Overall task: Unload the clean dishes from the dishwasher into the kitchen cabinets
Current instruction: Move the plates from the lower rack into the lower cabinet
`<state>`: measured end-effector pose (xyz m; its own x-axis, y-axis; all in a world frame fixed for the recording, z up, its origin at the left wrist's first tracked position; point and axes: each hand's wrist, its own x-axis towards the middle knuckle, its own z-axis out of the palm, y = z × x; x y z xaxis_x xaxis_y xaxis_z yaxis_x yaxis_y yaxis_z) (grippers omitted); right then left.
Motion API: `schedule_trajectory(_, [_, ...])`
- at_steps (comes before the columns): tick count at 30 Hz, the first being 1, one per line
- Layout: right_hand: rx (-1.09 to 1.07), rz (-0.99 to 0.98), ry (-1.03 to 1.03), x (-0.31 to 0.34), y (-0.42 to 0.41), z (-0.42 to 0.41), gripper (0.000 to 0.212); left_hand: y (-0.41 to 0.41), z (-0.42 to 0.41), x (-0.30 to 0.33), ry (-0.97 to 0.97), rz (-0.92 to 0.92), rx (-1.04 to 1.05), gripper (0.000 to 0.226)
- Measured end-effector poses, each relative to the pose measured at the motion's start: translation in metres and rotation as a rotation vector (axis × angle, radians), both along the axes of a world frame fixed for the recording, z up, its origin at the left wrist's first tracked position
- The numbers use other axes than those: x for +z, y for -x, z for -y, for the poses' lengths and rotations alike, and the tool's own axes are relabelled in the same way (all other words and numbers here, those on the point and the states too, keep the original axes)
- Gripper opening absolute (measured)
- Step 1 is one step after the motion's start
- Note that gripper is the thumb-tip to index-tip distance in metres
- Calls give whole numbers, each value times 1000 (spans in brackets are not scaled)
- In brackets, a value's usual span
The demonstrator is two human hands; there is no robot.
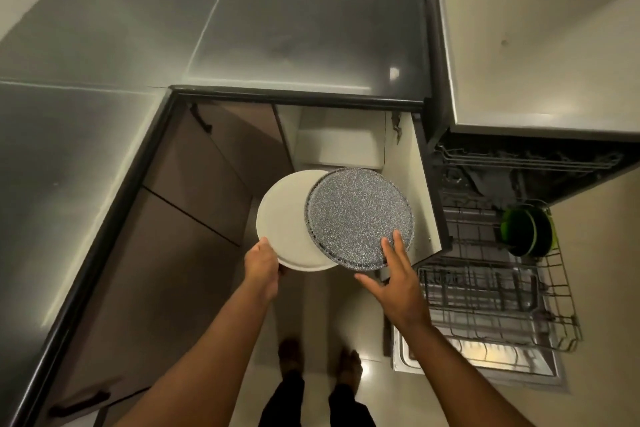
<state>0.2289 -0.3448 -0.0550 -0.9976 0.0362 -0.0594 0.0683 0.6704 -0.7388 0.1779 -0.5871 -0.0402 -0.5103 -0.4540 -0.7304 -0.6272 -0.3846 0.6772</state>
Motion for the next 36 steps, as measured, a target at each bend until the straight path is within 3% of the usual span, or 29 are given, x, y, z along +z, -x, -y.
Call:
schedule_trajectory(7, [-63, -76, -25, -56, 43, 2, 78, 43, 7, -48, 3, -7, -29, 27])
schedule_trajectory(12, [-97, -124, -36, -120, 94, 12, 71, 91, 7, -116, 19, -48, -7, 28])
schedule_trajectory(21, [-141, -314, 42, -220, 191, 16, 60, 173, -7, -195, -46, -253, -5, 21])
schedule_trajectory(25, [-167, -443, 58, -257, 239, 16, 60, 212, -17, -229, -97, -333, 2, 34])
schedule_trajectory(36, [-159, -418, 3, -319, 312, 14, 65, 286, -35, -312, -133, -406, 18, 37])
